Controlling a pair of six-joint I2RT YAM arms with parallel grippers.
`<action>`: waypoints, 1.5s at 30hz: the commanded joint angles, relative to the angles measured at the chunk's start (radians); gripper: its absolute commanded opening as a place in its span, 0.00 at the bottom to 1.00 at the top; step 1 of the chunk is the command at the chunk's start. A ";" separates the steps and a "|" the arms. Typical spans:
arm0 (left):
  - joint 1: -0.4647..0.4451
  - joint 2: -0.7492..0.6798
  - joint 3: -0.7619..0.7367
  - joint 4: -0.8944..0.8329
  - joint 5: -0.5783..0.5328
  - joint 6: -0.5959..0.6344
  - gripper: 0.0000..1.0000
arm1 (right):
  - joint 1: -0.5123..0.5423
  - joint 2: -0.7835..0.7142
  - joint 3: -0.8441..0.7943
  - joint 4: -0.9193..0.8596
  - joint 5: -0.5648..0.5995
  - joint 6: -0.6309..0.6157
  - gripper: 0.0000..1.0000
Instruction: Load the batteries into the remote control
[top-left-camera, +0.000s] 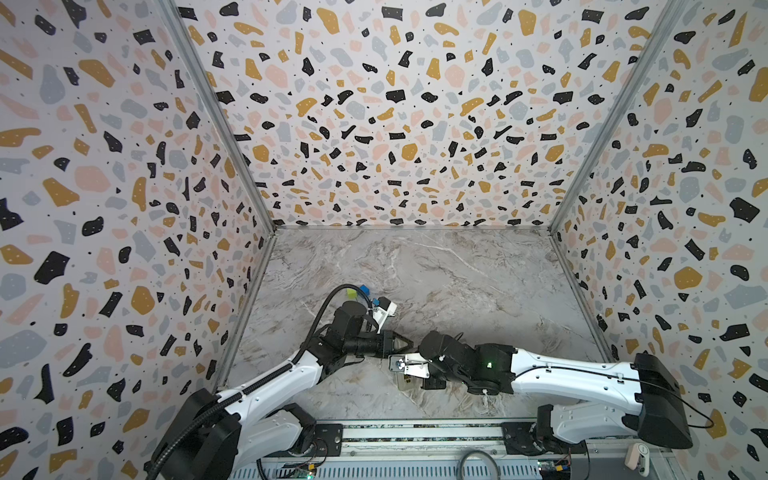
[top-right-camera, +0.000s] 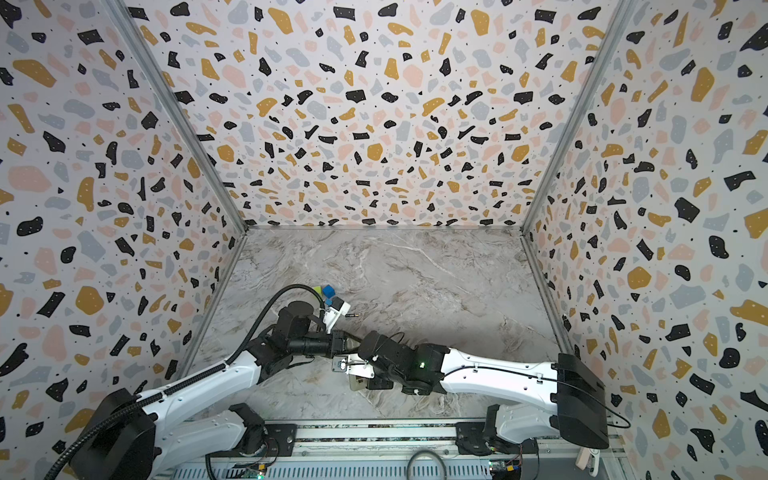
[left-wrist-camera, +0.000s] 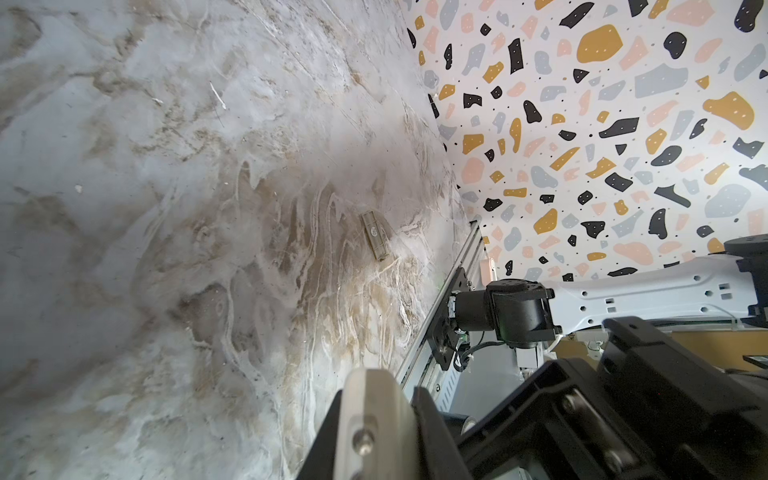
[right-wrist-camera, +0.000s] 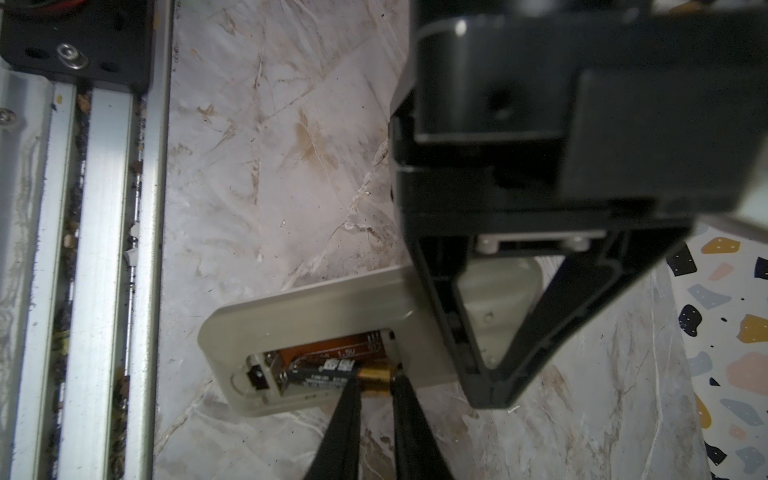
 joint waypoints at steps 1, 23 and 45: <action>-0.004 -0.019 0.011 0.071 0.045 -0.014 0.00 | 0.010 0.029 -0.020 -0.023 -0.008 0.009 0.18; -0.003 -0.013 -0.005 0.116 0.051 -0.038 0.00 | 0.042 0.093 -0.036 -0.018 -0.008 0.006 0.14; -0.003 -0.025 -0.011 0.122 0.039 -0.053 0.00 | 0.039 0.093 -0.027 -0.012 0.076 0.058 0.05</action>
